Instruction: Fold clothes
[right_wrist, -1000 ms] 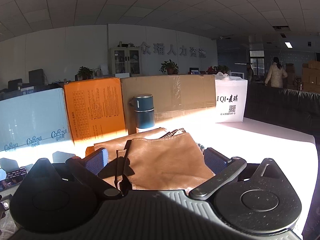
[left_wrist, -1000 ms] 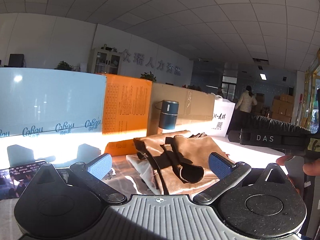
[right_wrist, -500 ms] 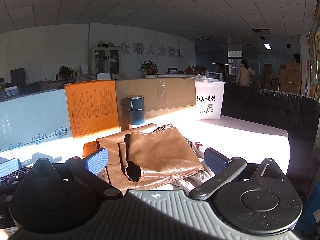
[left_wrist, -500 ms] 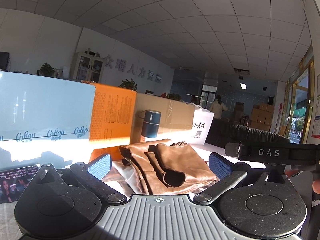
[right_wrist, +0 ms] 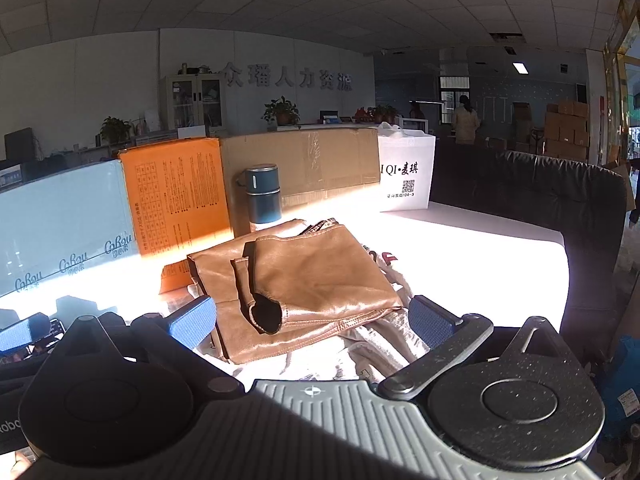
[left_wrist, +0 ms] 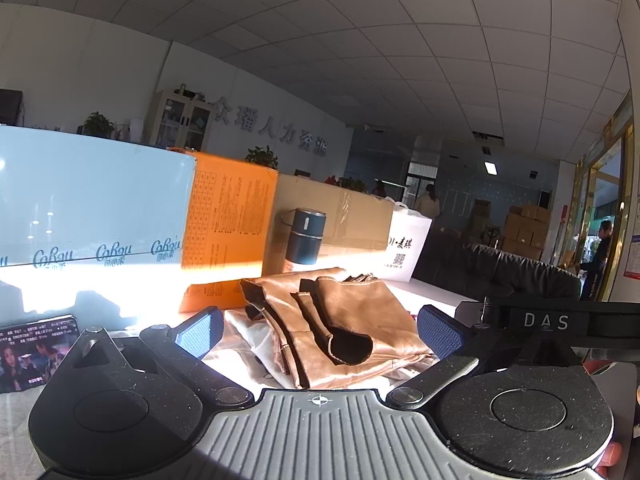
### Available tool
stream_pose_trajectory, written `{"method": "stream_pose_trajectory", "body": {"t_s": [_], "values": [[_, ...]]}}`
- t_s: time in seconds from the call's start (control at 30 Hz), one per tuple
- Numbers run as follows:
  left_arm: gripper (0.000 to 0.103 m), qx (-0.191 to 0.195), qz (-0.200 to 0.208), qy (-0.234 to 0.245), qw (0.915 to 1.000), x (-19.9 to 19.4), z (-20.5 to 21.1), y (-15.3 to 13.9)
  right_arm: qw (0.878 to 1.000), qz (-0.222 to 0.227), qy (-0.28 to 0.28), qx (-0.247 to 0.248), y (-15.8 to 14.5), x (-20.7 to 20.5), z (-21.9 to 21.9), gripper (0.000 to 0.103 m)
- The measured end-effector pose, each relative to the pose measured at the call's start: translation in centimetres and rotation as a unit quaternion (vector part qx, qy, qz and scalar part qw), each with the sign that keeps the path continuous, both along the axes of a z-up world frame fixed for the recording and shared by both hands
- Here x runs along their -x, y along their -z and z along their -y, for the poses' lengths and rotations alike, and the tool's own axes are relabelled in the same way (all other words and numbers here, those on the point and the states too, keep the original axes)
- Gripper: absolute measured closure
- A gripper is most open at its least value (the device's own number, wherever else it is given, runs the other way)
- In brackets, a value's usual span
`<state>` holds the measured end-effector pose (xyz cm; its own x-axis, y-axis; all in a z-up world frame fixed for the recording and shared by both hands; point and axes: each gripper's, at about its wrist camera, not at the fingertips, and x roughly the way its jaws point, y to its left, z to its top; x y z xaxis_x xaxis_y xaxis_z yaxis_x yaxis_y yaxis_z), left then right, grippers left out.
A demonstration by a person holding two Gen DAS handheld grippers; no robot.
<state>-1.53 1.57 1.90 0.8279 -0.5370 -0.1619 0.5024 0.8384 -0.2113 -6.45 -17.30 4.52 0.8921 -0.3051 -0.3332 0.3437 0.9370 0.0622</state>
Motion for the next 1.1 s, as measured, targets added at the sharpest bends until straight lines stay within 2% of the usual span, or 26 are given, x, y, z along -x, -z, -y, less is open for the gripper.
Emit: {"method": "stream_pose_trajectory", "body": {"t_s": [0.13, 0.4, 0.67, 0.87, 1.1], "values": [[0.000, 0.008, 0.004, 0.002, 1.0000, 0.4, -0.3, -0.3, 1.000, -0.003, -0.001, -0.001, 0.1, 0.6, -0.1, 0.000], [0.000, 0.003, -0.007, -0.025, 0.9997, -0.5, -0.4, 0.0, 1.000, -0.014, 0.011, -0.017, 1.2, 0.4, 1.2, 0.000], [0.000, -0.005, -0.003, -0.034, 0.9994, -0.6, -0.2, 0.2, 0.999, -0.028, -0.014, -0.031, 2.9, -0.3, 1.7, 0.000], [0.000, 0.002, 0.001, -0.040, 0.9992, -0.6, -0.7, 0.1, 0.998, -0.033, -0.033, -0.033, 3.3, -1.1, 1.5, 0.000], [0.000, -0.007, -0.001, -0.049, 0.9988, -0.6, -0.6, 0.1, 0.998, -0.046, -0.028, -0.029, 3.5, -1.9, 1.3, 0.000]]}}
